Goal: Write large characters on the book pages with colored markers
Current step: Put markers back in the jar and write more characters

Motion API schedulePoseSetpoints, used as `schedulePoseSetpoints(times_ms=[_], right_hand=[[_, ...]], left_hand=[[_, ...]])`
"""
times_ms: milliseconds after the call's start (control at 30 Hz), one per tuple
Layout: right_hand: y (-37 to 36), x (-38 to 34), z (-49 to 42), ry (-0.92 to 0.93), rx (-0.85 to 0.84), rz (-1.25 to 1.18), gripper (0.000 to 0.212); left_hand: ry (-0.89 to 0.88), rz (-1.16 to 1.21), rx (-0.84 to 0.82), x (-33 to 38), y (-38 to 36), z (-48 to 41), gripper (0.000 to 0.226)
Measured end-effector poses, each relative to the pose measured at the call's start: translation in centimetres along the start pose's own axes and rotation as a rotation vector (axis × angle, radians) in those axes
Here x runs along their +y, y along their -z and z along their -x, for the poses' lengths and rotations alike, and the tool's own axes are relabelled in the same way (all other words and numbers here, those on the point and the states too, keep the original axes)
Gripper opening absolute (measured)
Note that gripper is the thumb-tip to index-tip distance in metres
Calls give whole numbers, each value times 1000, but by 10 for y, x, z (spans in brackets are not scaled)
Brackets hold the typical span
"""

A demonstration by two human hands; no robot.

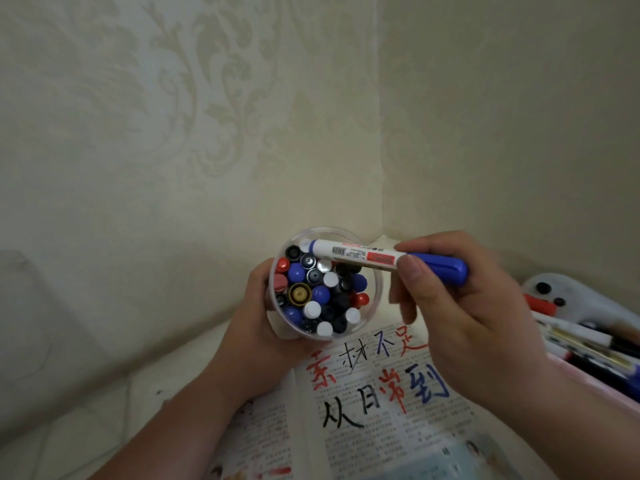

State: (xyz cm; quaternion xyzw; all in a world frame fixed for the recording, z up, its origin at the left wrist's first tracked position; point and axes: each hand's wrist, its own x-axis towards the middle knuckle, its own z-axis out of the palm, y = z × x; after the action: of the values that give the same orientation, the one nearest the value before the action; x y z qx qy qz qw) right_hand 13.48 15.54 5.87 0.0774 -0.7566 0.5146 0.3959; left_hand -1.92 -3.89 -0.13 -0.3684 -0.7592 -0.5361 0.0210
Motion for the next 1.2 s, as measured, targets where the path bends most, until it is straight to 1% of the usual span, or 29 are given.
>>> schedulePoseSetpoints(times_ms=[67,133,200,300,333,400,467,533,600,633,667,767,867,967,1067,1133,1200], right_hand=[[4,-4,0,35,-8,196,15],[6,-11,-2,90,-10,374,14],[3,-21,-5,124,-28,507,16],[-1,-33,-18,52,-118,633,21],[-1,-35,-25,23,-130,614,22],[3,-38,-40,-12,-119,500,26],[6,-40,-53,4,-124,409,26],[2,-40,-58,81,-157,455,27],[-6,-40,-58,212,-217,585,30],[-10,-40,-57,252,-242,626,30],[-13,-38,-56,252,-256,628,29],[-11,-41,-62,167,-219,500,29],[-10,-49,-70,118,-192,454,33],[-18,-45,-68,92,-191,397,30],[-23,-38,-67,6,-204,315,26],[-23,-41,-71,-18,-218,336,27],[-24,-48,-78,-30,-244,398,28]], left_hand=[[-27,-2,59,4,-4,3,101],[-67,-54,155,10,-9,8,96],[-66,-78,192,12,-12,9,92],[-50,-106,200,14,-13,8,90],[-51,-113,198,14,-12,8,89],[-59,-101,207,12,-9,10,88],[-58,-109,218,12,-6,12,89],[-46,-120,224,13,-4,13,87],[-26,-109,229,15,-3,12,84],[-17,-101,234,14,-3,12,83],[-8,-93,238,13,-3,11,82],[-33,-106,240,14,-1,11,86],[-103,-141,183,11,-1,12,100],[-154,-150,204,3,5,7,114],[-145,-147,217,8,13,6,111],[-131,-112,189,13,13,7,112],[-98,-139,168,18,10,8,109]])
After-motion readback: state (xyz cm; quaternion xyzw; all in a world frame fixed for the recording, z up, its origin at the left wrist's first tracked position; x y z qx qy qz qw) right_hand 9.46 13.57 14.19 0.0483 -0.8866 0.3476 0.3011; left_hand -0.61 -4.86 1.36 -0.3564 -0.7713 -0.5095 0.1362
